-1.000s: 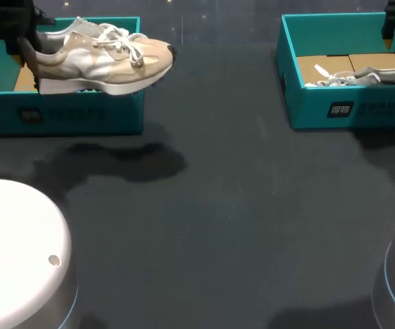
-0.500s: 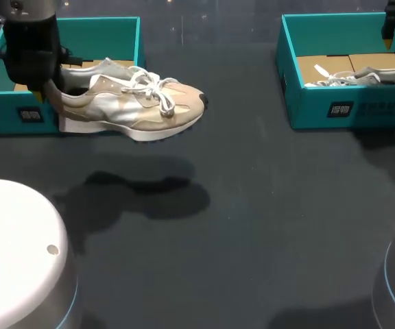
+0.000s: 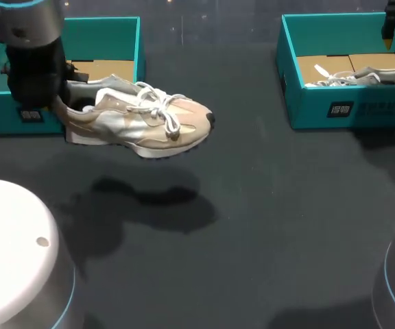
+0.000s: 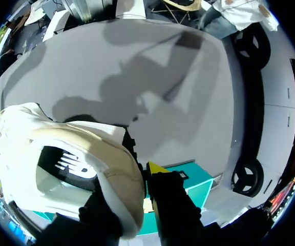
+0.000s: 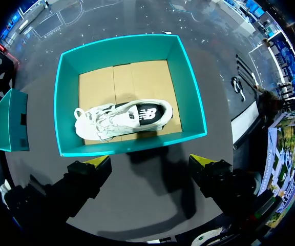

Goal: Take the shoe out of the shoebox, open the shoe tongue, remove and reinsert the insole, then place the shoe into the shoebox

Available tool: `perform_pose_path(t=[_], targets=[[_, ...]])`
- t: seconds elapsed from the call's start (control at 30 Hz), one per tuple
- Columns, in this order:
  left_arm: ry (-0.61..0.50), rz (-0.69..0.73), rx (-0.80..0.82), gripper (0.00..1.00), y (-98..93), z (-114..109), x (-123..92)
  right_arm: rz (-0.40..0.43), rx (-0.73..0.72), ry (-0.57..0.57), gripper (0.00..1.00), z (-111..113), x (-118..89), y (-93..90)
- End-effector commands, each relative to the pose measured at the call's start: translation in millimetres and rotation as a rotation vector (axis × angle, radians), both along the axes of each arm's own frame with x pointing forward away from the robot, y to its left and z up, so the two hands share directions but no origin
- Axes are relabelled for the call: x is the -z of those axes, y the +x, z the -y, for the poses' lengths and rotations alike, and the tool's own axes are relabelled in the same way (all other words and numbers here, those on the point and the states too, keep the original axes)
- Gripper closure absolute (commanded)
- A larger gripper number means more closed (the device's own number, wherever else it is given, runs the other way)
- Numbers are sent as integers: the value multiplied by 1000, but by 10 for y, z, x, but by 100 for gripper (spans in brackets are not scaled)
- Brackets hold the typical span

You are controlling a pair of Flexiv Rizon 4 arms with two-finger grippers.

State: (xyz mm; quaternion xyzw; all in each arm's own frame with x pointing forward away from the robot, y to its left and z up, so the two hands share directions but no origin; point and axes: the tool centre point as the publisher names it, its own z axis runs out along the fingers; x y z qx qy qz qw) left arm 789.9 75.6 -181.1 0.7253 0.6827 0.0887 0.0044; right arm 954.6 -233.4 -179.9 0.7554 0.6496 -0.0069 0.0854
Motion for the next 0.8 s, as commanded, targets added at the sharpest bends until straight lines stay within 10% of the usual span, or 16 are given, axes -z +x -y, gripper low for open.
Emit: perform_pose_path(t=[0.03, 0.8], targets=[[42, -20, 11, 100, -48, 387, 168, 1, 0, 0, 0, 2, 1, -10], [122, -85, -4, 100, -576, 1733, 1073, 1, 0, 0, 0, 2, 1, -10]])
